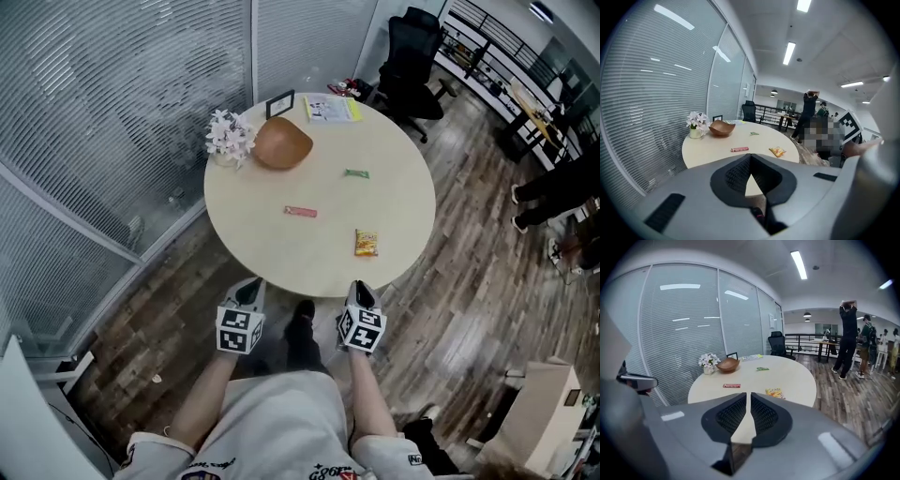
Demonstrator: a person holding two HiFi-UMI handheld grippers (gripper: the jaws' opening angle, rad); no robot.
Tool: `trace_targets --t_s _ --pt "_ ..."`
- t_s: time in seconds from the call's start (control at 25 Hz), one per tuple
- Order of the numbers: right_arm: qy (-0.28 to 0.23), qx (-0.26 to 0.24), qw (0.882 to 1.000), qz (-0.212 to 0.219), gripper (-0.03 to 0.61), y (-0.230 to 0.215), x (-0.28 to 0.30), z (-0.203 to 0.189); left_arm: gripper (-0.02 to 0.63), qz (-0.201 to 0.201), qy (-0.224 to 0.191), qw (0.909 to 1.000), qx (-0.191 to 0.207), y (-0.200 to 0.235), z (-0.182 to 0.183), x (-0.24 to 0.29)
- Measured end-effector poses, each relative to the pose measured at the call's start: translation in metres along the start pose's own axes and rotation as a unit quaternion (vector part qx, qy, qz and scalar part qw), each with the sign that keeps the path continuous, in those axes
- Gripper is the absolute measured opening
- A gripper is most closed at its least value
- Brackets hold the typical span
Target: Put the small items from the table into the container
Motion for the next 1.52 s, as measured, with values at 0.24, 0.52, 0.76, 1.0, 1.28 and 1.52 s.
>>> trace_targets --t_s 0.24,0.52,0.76,1.0,1.28,1.52 --pt "0.051 0.001 0.998 -0.021 0.116 -0.06 0.081 0.047 0.005 0.015 0.005 0.9997 -0.016 0.016 0.067 0.063" --pt "0.168 -0.062 0.983 -0.046 0.257 -0.116 0.181 0.038 0.005 0.03 0.018 0.9991 -0.022 0.013 0.125 0.124" --pt "0.21 -0.03 0.977 -0.028 0.291 -0.129 0.238 0.03 0.005 0.05 0.033 0.9974 -0.041 0.031 0.132 0.149" --pt "0.244 -0.016 0.969 -0.037 0.295 -0.132 0.26 0.028 0.005 0.058 0.042 0.9962 -0.049 0.055 0.14 0.162" --pt "0.267 -0.022 0.963 -0.038 0.195 -0.118 0.265 0.036 0.005 0.042 0.041 0.9974 -0.043 0.082 0.166 0.184" --pt "0.215 -0.056 0.975 0.008 0.187 -0.053 0.279 0.125 0.005 0.023 0.035 0.9977 -0.053 0.108 0.182 0.199"
Point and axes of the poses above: the fingertips, and each gripper's own axes: x forward along the fingers, y to its left, z out of its top, the point moved 3 cm from there along -x, backward along the fingers, and after that the axes turned 14 degrees about y, right-handed, at the moved point
